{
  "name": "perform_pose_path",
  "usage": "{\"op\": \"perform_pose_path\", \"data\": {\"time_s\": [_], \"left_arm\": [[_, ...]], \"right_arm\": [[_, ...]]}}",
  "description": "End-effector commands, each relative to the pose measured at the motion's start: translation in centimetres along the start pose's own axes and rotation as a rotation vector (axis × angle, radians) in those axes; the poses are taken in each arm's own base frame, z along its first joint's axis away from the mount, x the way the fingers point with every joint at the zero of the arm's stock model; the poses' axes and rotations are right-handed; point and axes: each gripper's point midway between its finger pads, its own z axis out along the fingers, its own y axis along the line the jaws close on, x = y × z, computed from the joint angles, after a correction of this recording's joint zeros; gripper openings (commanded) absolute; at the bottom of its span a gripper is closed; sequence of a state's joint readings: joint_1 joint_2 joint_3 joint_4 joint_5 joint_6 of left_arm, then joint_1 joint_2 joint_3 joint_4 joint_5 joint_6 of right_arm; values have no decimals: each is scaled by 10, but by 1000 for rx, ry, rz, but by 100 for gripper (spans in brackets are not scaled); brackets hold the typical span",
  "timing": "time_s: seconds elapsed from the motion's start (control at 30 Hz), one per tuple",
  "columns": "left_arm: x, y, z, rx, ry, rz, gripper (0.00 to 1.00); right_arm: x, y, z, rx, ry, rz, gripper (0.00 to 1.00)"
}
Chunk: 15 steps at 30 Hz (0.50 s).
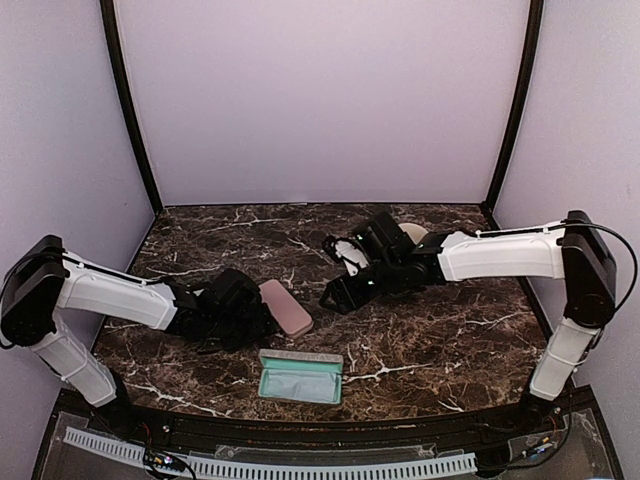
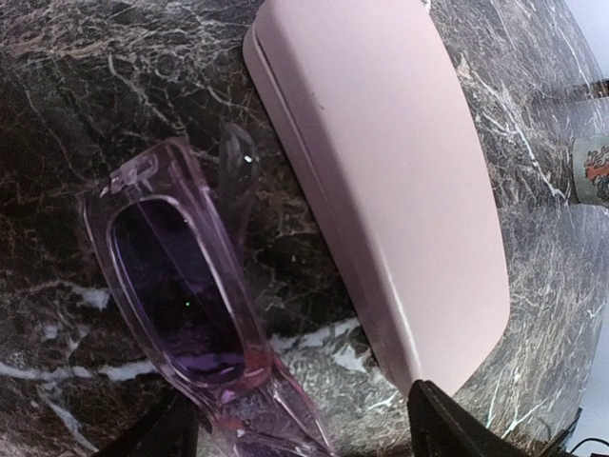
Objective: Organize the sunglasses
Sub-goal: Pick up the sunglasses from the center of the board.
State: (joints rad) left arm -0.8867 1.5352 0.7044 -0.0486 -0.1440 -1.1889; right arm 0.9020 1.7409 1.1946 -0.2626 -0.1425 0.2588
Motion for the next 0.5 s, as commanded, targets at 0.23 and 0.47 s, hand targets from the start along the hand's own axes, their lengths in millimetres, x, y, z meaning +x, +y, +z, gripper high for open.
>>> {"op": "perform_pose_path", "data": {"time_s": [0.23, 0.47], "left_arm": [[-15, 3, 11, -73, -36, 21, 58], [-19, 0, 16, -66, -35, 38, 41]], "right_arm": [[-3, 7, -13, -59, -47, -9, 67], [-2, 5, -18, -54, -50, -6, 67]]}}
